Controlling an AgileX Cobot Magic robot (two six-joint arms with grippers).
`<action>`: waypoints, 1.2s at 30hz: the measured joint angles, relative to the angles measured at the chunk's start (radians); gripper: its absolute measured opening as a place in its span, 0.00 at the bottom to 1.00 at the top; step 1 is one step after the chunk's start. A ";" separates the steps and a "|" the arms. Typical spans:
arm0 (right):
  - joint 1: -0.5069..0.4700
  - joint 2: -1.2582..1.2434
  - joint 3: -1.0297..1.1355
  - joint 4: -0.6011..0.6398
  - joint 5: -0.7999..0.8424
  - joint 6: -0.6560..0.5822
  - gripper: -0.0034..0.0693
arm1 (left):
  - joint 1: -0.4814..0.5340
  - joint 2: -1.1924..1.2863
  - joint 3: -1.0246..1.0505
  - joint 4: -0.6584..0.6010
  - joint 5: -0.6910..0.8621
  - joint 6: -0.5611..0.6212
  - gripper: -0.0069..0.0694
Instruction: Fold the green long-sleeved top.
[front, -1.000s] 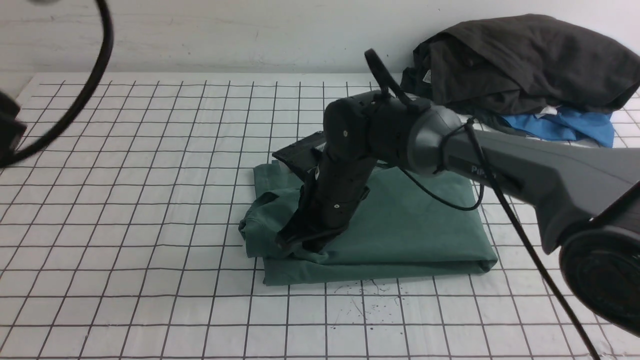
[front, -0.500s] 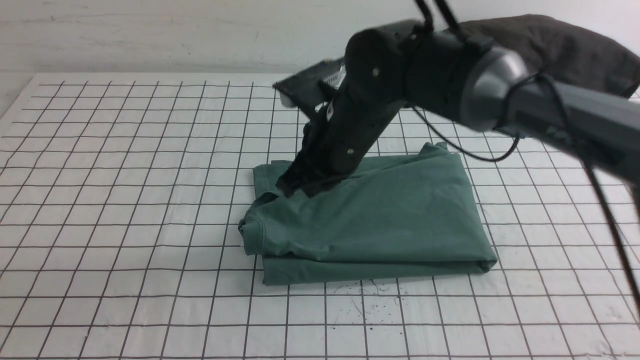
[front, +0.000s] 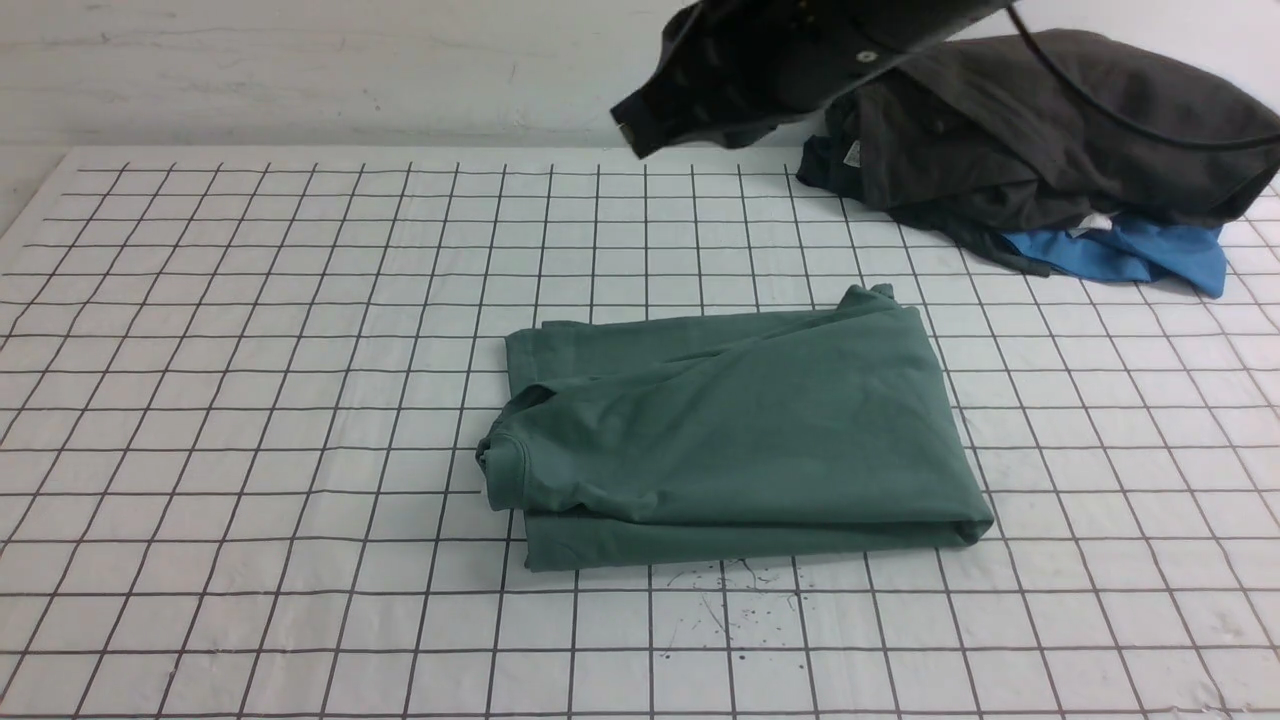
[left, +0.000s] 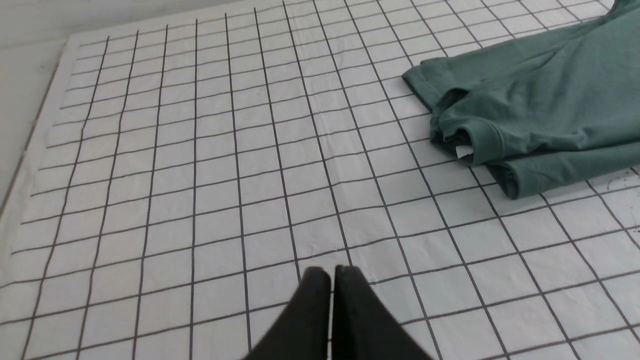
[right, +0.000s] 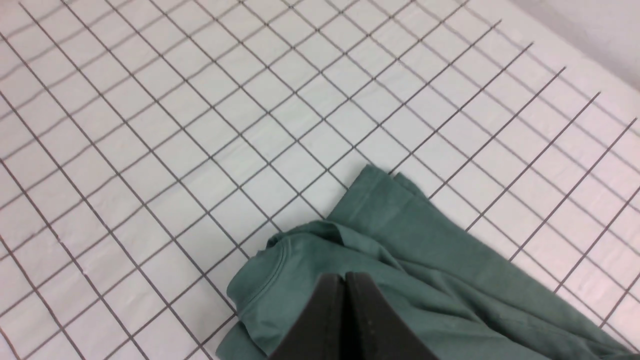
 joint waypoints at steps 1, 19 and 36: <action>0.000 -0.007 0.016 0.000 -0.005 0.000 0.03 | 0.000 0.000 0.000 0.000 -0.001 0.000 0.08; -0.001 -0.704 0.661 -0.019 -0.323 0.001 0.03 | 0.000 0.000 0.000 0.000 -0.001 0.000 0.08; -0.001 -0.754 0.677 0.072 -0.168 0.001 0.03 | 0.000 0.000 0.000 0.000 -0.001 0.000 0.08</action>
